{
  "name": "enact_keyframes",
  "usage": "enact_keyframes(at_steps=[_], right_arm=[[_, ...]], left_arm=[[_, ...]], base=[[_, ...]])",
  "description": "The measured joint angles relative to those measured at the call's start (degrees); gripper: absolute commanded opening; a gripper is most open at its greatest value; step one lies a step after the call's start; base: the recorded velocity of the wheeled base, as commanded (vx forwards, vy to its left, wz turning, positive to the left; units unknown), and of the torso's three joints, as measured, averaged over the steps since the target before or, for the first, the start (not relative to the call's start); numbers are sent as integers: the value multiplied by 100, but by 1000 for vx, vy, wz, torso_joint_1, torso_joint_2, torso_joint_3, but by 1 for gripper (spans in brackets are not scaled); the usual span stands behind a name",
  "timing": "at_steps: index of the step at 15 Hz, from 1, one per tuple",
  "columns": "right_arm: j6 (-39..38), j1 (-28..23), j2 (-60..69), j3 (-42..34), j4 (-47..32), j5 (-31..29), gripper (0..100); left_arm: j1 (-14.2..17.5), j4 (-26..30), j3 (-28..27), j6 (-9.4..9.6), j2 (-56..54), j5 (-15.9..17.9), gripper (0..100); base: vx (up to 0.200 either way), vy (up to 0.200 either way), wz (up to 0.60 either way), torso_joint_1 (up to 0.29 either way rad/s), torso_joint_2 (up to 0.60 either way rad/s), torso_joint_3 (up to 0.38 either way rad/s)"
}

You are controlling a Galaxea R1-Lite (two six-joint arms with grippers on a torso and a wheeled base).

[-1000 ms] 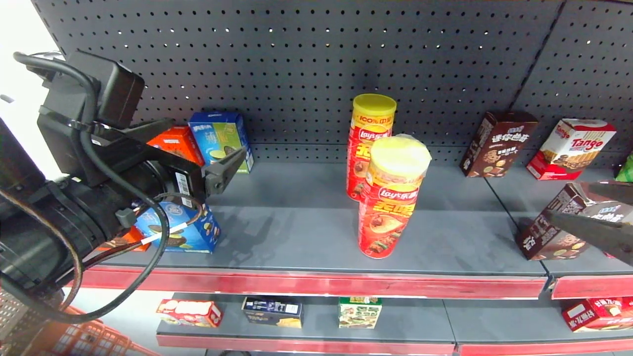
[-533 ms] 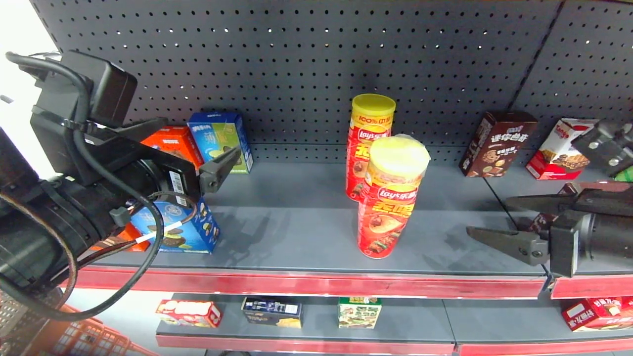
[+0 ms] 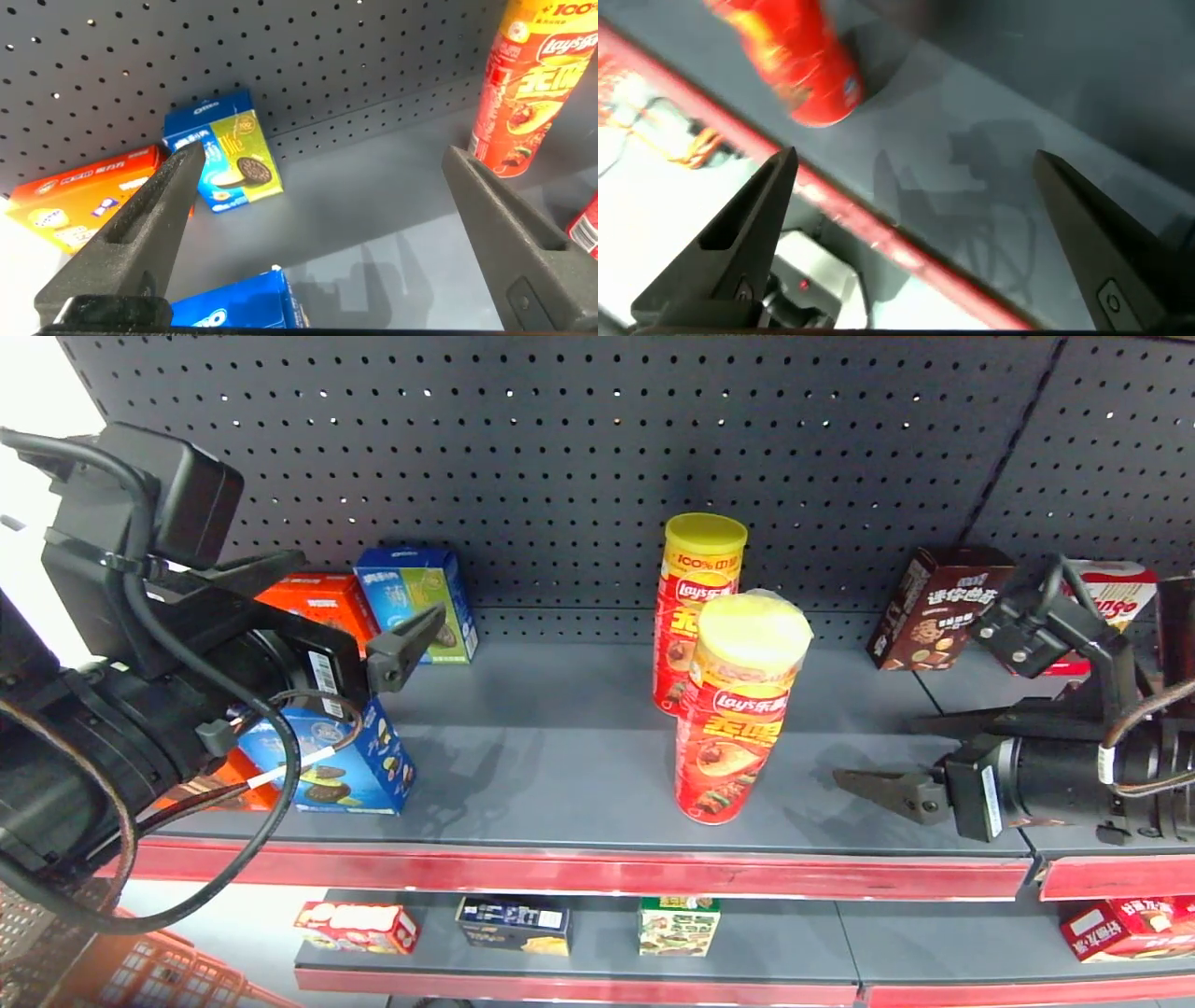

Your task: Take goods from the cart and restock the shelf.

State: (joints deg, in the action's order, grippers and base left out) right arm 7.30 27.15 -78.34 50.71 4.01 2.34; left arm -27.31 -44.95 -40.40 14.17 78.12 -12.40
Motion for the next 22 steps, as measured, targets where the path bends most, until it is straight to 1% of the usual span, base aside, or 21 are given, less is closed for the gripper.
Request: enact_keyframes(at_steps=[12, 22], right_arm=[[5, 16, -1107, 835, 4, -54, 100], [6, 160, -1454, 951, 11, -62, 100]], left_arm=[[7, -2, -30, 6, 0, 2, 100], [5, -7, -22, 11, 5, 13, 100]], base=[[0, 0, 0, 0, 0, 0], [0, 0, 0, 0, 0, 0]])
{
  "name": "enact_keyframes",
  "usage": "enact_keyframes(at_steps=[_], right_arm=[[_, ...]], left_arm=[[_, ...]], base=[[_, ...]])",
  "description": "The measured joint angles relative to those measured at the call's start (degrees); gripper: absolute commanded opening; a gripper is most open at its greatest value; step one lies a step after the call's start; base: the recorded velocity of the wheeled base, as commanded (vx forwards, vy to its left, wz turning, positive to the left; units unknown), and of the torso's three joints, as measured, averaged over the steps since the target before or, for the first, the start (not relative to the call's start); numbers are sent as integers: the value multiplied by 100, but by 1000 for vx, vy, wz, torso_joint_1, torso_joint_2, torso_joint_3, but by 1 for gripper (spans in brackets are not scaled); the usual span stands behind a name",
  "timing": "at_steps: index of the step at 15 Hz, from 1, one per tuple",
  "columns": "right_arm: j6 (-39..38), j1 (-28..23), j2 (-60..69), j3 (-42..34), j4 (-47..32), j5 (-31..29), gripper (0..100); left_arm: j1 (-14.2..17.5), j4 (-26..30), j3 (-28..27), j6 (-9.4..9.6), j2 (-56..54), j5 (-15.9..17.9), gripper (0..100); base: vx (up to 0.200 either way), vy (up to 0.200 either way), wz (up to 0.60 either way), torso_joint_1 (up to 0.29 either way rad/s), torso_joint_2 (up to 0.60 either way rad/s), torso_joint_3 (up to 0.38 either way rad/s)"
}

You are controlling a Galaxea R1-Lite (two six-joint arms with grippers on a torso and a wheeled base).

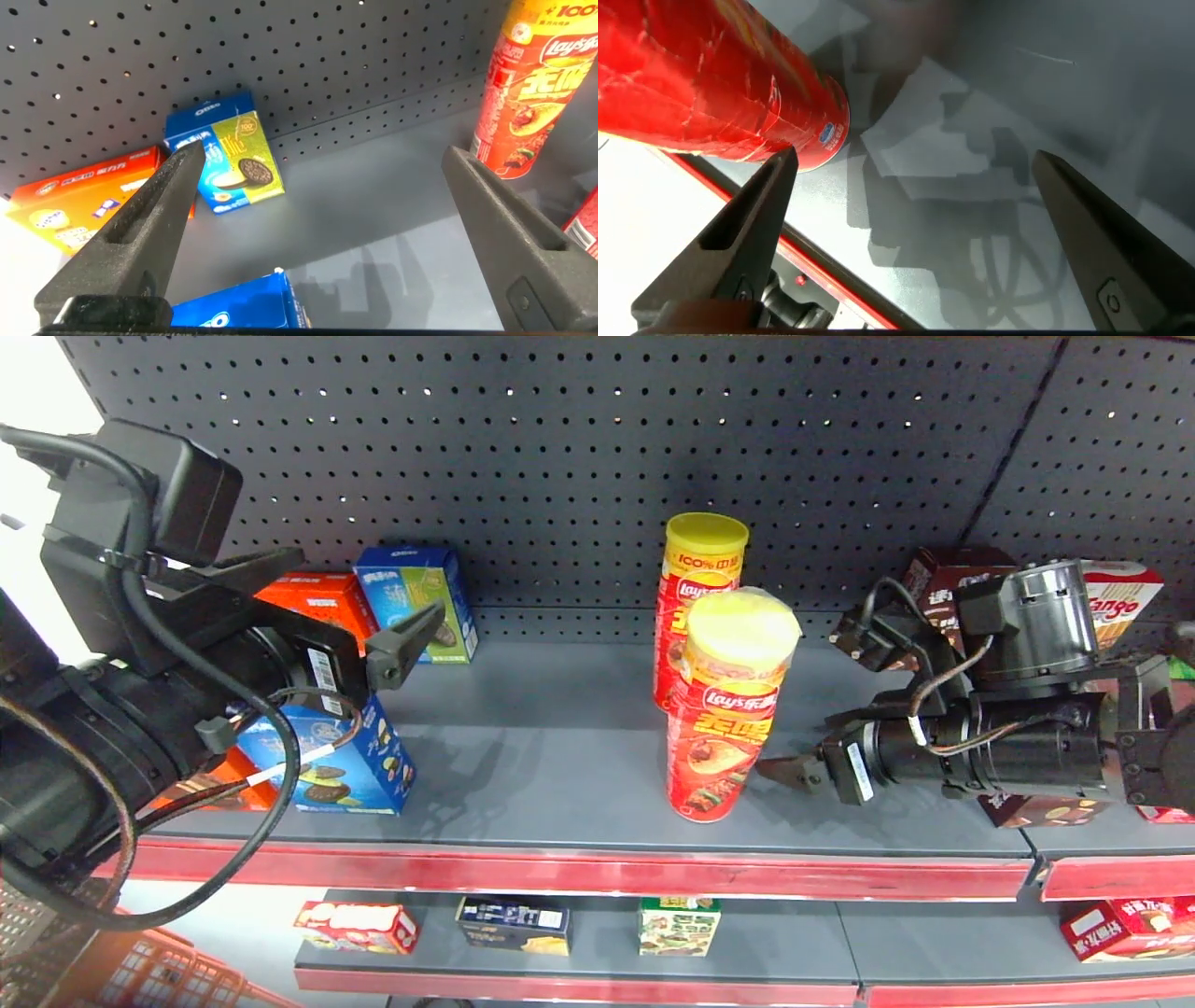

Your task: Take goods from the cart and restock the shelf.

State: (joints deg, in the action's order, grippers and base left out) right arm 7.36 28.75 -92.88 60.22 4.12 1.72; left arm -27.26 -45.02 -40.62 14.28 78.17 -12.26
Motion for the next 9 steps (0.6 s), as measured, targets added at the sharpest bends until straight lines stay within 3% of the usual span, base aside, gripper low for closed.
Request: enact_keyframes(at_steps=[9], right_arm=[[0, 72, -111, 50, 0, 2, 100]], left_arm=[[2, -5, 11, 6, 0, 0, 100]], base=[[0, 0, 0, 0, 0, 0]])
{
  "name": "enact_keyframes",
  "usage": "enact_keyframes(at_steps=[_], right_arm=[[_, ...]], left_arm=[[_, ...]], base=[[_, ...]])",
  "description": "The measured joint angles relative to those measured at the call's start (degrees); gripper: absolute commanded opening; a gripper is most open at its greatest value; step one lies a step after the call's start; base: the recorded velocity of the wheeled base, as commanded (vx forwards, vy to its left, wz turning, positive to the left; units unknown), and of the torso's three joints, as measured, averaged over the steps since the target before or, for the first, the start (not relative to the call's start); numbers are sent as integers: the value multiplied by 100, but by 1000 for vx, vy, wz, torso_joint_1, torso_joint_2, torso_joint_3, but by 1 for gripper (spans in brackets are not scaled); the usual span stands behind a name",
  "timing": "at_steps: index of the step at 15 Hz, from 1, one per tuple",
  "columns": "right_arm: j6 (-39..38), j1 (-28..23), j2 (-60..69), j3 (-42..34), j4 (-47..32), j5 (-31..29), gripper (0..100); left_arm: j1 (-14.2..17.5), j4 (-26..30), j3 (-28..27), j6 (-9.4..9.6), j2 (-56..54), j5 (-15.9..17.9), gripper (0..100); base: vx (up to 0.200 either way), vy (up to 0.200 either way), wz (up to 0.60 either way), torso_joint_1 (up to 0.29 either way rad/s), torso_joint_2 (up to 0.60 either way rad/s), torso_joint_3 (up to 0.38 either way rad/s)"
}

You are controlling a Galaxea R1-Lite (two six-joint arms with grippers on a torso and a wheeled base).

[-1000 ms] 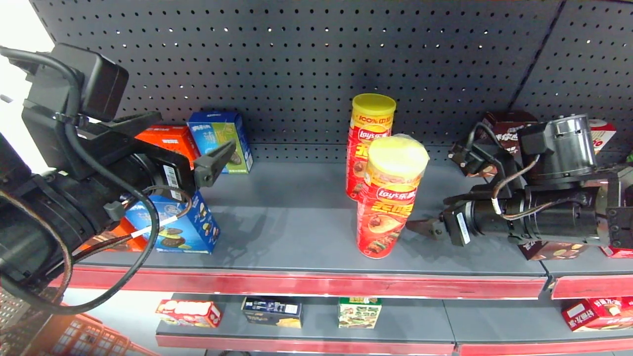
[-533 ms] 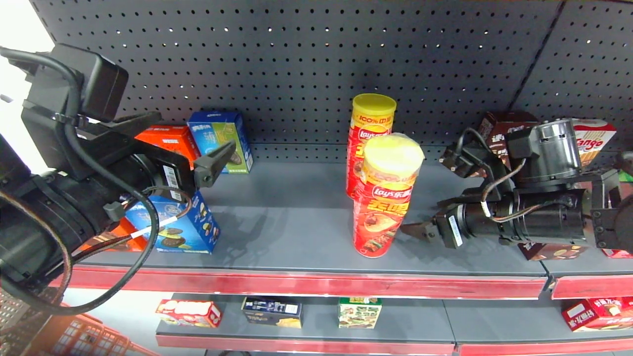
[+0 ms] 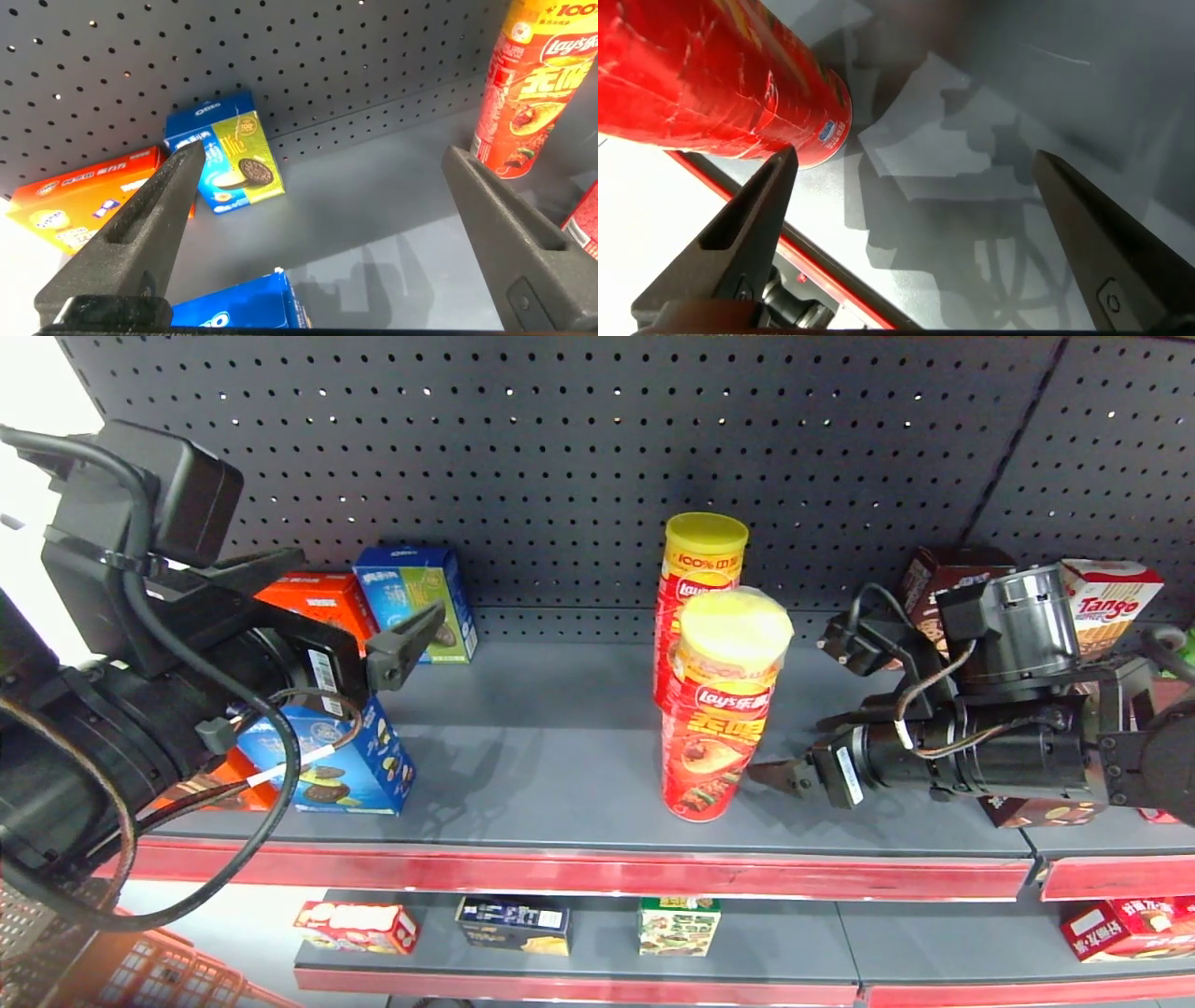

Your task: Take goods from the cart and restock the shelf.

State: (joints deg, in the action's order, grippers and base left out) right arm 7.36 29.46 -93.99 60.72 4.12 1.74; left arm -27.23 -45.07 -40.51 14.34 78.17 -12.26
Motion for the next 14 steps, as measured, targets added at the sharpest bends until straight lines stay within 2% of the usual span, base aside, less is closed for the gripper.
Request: enact_keyframes(at_steps=[14], right_arm=[[0, 40, -107, 96, -2, -9, 100]], left_arm=[[0, 0, -1, 0, 5, -2, 100]], base=[[0, 0, 0, 0, 0, 0]])
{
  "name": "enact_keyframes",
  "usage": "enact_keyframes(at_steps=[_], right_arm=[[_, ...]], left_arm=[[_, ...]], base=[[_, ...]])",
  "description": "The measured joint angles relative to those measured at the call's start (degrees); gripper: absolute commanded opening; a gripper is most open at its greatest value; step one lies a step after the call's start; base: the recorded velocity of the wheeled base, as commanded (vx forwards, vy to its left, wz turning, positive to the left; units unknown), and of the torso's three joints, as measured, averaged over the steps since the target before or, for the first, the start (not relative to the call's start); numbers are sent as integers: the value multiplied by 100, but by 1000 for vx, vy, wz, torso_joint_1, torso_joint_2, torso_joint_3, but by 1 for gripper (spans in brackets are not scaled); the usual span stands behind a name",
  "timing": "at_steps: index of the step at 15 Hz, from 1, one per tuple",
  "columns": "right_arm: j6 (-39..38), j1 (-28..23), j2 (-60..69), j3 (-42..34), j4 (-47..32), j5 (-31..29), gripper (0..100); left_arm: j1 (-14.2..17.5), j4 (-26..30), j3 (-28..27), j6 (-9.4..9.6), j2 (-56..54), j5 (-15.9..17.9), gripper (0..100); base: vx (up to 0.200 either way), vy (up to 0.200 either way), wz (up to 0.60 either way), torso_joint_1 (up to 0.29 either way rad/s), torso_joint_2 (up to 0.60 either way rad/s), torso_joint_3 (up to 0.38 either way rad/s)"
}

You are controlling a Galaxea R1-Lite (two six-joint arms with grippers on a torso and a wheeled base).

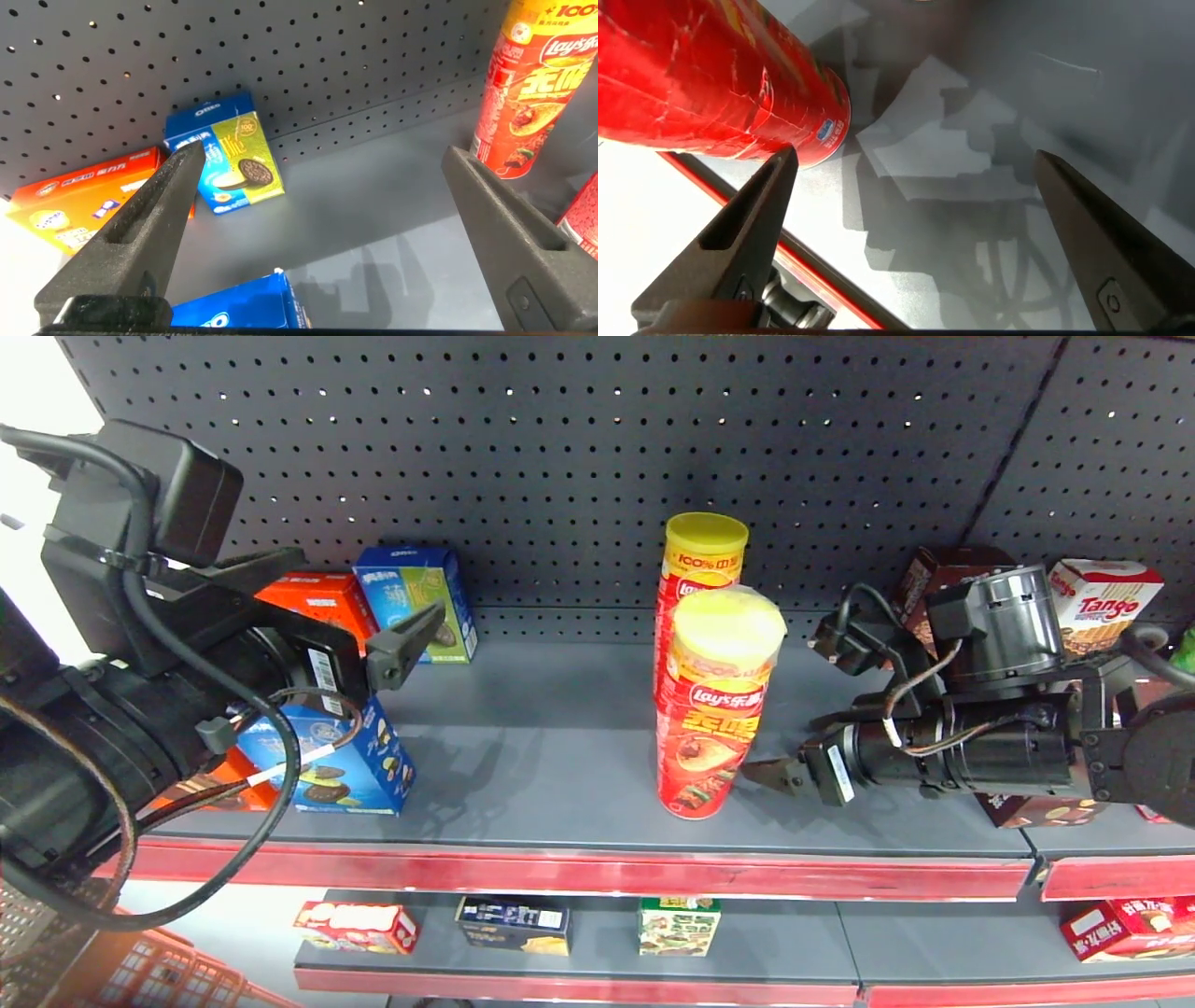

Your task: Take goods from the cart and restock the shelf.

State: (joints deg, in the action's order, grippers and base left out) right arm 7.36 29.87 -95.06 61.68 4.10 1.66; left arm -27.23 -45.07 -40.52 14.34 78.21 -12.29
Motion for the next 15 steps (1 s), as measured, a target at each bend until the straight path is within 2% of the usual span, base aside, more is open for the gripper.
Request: enact_keyframes(at_steps=[10, 15], right_arm=[[-6, -22, 306, -63, 2, -156, 100], [-44, -344, 1521, -132, 50, -184, 100]], left_arm=[[4, 56, 84, 16, -156, -5, 100], [-7, 262, 775, 13, -1168, -20, 100]], base=[[0, 0, 0, 0, 0, 0], [0, 0, 0, 0, 0, 0]])
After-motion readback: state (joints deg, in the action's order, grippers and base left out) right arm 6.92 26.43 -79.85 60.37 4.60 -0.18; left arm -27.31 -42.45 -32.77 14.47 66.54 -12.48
